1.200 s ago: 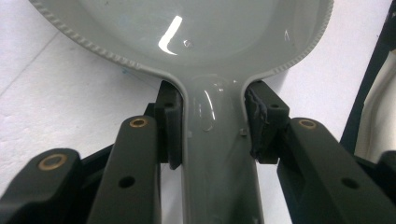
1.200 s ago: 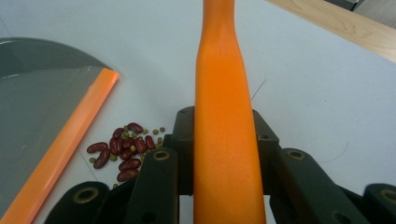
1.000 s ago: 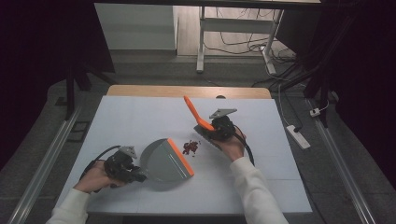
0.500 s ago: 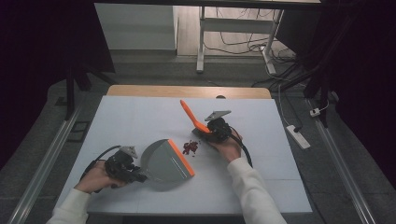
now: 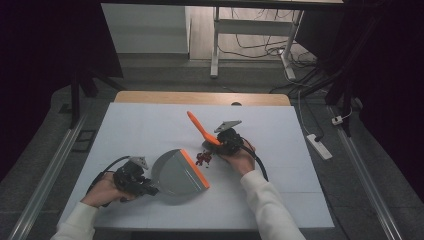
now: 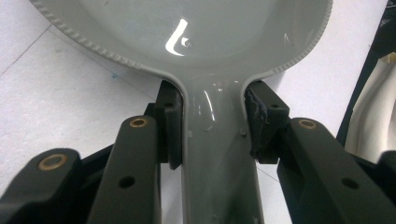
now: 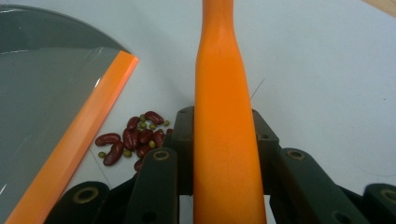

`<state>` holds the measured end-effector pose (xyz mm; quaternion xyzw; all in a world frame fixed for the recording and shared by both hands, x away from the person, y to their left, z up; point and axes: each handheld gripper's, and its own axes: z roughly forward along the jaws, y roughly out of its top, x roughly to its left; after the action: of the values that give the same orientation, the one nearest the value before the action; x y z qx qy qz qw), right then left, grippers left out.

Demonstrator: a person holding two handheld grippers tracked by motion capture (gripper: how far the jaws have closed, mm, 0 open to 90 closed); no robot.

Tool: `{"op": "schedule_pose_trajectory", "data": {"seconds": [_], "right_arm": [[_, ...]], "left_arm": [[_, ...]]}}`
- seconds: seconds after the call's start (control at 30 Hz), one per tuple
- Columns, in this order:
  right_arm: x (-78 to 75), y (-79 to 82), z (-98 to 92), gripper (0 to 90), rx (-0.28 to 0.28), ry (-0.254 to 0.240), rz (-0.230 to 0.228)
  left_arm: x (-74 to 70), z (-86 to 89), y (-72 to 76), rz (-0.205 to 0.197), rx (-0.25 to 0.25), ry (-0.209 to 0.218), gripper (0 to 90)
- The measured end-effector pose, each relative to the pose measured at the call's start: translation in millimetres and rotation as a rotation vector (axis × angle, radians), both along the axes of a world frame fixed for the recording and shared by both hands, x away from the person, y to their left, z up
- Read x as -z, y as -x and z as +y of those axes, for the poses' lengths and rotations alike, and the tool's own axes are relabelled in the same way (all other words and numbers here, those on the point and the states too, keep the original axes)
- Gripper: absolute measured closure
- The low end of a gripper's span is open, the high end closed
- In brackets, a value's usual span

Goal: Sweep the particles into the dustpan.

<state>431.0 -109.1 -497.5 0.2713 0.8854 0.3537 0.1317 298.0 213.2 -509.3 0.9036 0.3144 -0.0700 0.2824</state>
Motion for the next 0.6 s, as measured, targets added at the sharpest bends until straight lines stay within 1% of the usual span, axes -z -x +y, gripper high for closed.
{"op": "schedule_pose_trajectory", "data": {"seconds": [0.43, 0.6], "right_arm": [[0.9, 9.8, 12.2, 70.3, -0.04, 0.007, -0.006], [1.0, 13.3, 16.6, 70.3, -0.054, 0.003, 0.001]], "left_arm": [[0.1, -1.3, 0.0, 0.002, 0.0, -0.005, 61.5], [0.2, -1.2, -0.3, 0.002, 0.002, -0.005, 61.4]]}}
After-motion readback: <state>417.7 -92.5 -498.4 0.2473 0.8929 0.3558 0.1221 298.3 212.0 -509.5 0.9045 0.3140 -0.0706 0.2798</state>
